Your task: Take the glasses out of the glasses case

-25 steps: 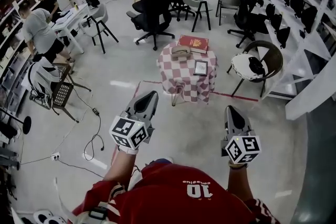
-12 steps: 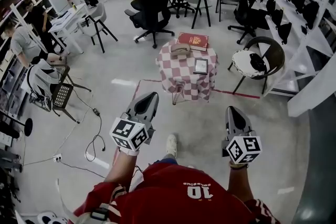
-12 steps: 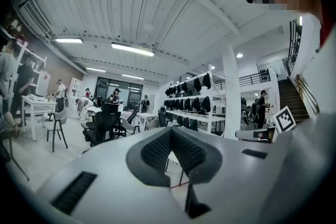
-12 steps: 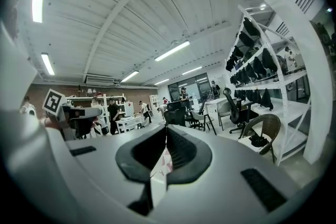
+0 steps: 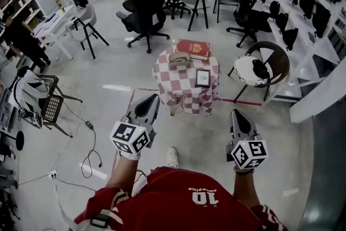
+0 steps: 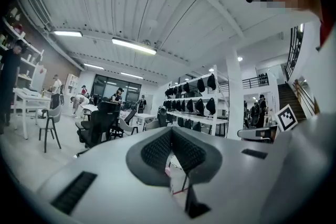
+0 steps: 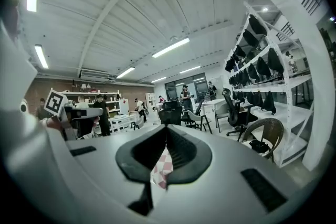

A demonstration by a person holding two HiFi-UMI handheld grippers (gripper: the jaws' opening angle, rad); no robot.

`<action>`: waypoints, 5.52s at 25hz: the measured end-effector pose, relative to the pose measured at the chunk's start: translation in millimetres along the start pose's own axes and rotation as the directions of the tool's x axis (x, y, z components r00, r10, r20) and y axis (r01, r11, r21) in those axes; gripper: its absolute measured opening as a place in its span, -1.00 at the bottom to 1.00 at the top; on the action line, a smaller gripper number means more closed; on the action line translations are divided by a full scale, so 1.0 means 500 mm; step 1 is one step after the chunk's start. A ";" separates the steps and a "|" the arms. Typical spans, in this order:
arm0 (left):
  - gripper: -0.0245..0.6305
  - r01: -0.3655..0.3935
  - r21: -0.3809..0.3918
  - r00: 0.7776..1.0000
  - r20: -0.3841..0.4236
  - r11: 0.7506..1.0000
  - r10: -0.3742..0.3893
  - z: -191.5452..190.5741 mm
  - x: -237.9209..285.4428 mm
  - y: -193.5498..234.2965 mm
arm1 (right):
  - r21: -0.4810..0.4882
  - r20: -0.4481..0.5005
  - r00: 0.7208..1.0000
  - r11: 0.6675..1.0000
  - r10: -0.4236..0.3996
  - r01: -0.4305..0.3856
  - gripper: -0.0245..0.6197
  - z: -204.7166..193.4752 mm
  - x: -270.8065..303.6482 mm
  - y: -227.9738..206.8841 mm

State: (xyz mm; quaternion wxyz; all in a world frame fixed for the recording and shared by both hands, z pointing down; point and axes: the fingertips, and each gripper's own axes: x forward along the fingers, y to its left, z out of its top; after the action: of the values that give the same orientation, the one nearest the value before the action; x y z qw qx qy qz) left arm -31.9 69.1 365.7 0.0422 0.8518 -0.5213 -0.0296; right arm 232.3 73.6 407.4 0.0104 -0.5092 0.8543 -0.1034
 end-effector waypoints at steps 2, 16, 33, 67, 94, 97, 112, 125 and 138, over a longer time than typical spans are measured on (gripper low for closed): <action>-0.90 0.003 0.002 1.000 0.004 1.000 -0.003 0.009 0.032 0.044 | -0.006 0.002 1.000 1.000 0.004 -0.004 -0.87 0.011 0.054 0.005; -0.90 0.055 -0.015 0.998 -0.008 0.998 -0.055 0.034 0.181 0.280 | -0.017 -0.003 1.000 1.000 -0.010 0.010 -0.87 0.051 0.326 0.051; -0.90 0.045 -0.070 0.999 -0.012 0.997 -0.046 0.001 0.256 0.402 | -0.048 -0.053 0.999 0.999 0.013 -0.016 -0.87 0.039 0.473 0.055; -0.90 -0.029 -0.016 0.998 -0.048 0.999 0.028 -0.006 0.511 0.499 | -0.069 -0.105 0.968 0.969 0.229 -0.237 -0.62 0.005 0.785 -0.069; -0.90 -0.107 -0.077 0.987 -0.128 0.991 0.097 -0.126 0.663 0.611 | -0.258 -0.538 0.780 0.818 0.321 -0.514 -0.62 -0.318 1.152 -0.117; -0.90 -0.138 -0.085 0.982 -0.139 0.987 0.125 -0.141 0.677 0.632 | -0.239 -0.585 0.741 0.803 0.329 -0.545 -0.62 -0.368 1.184 -0.129; -0.90 -0.251 -0.086 0.956 -0.178 0.964 0.233 -0.200 0.716 0.691 | -0.219 -0.746 0.576 0.693 0.335 -0.687 -0.62 -0.586 1.305 -0.146; -0.90 -0.366 -0.102 0.918 -0.202 0.925 0.341 -0.219 0.662 0.751 | -0.289 -0.847 0.457 0.486 0.273 -0.825 -0.62 -0.703 1.356 -0.109; -0.90 -0.388 -0.101 0.909 -0.208 0.916 0.362 -0.217 0.652 0.771 | -0.300 -0.888 0.398 0.365 0.231 -0.881 -0.62 -0.740 1.362 -0.097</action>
State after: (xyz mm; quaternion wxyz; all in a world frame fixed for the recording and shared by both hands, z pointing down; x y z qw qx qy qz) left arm -214.8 -391.6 511.3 0.1551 0.7293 -0.6660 0.0219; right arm -98.8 -481.1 838.0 -0.4993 -0.0068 0.8625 0.0818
